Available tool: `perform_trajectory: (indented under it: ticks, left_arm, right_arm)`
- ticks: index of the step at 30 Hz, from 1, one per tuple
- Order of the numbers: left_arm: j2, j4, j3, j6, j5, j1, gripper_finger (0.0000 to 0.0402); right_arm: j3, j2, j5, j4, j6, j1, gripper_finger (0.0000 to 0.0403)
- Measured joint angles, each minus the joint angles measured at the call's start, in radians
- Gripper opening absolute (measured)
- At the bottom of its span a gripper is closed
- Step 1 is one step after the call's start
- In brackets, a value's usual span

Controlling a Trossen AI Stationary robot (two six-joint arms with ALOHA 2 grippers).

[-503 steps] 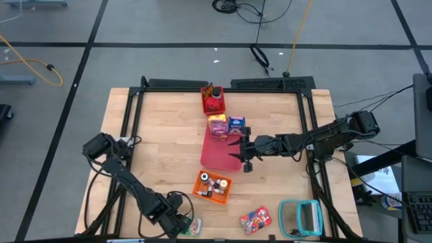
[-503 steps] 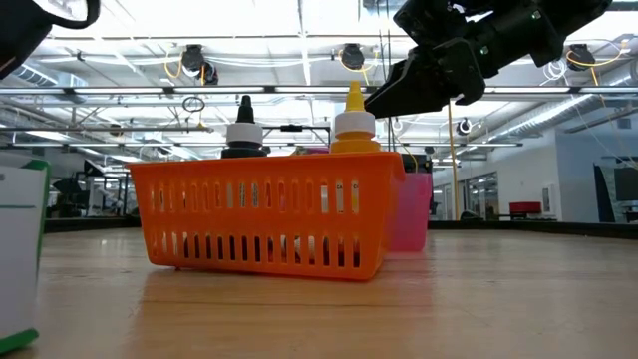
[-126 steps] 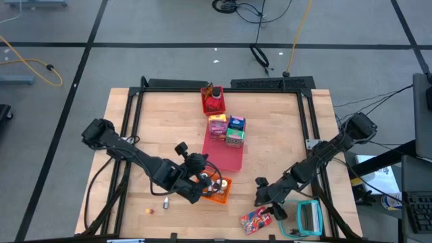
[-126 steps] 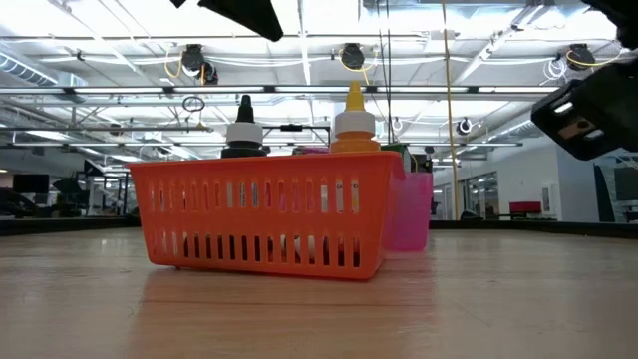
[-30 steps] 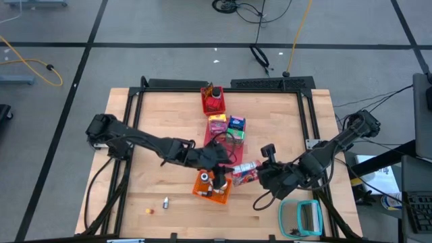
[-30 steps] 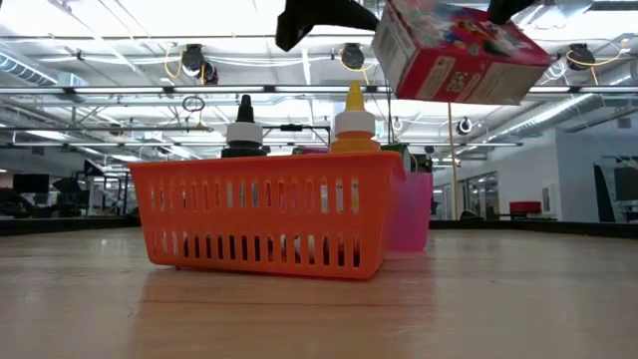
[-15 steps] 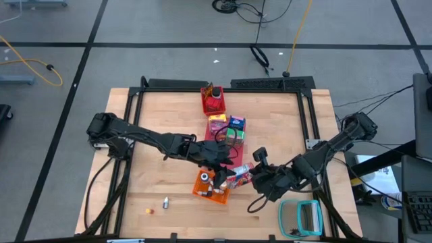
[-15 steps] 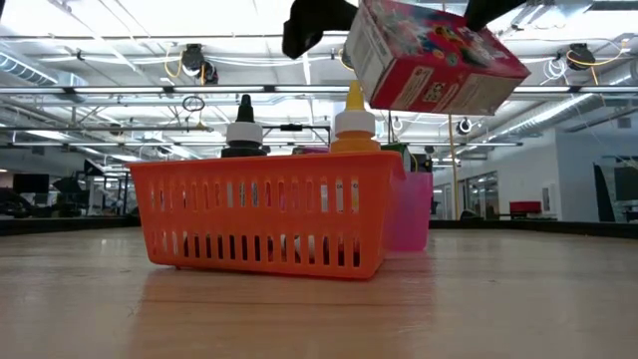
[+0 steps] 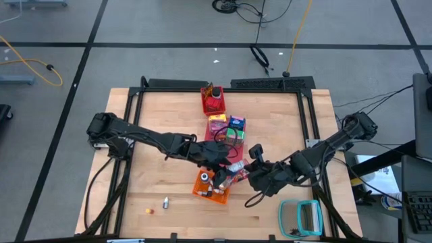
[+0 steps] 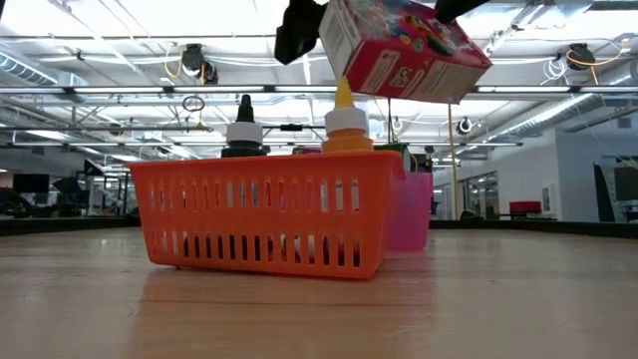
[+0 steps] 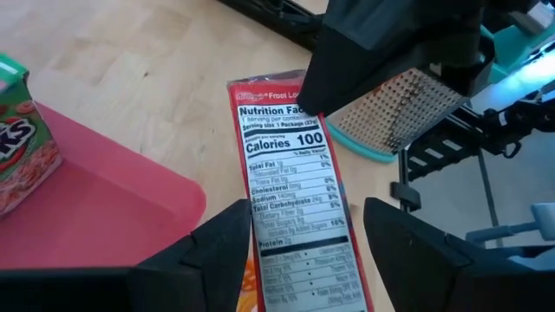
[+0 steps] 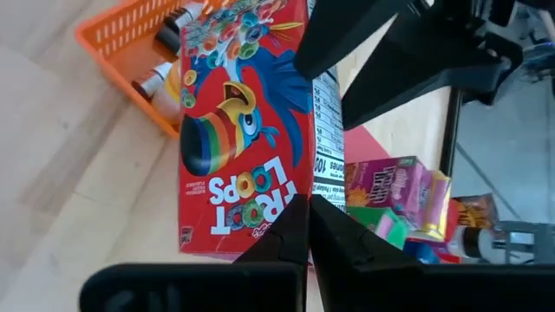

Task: Pick & Place Kitchen Items
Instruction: Put the red cereal box into the red bin

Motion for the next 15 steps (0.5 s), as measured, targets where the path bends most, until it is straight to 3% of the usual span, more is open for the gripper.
perform_trajectory:
  ticks: [15]
  left_arm:
    - [0.000,-0.038,0.000,-0.022,0.001,0.000,0.0228]
  right_arm:
    - [0.000,0.000,0.031,0.071,-0.091,-0.050,0.0000]
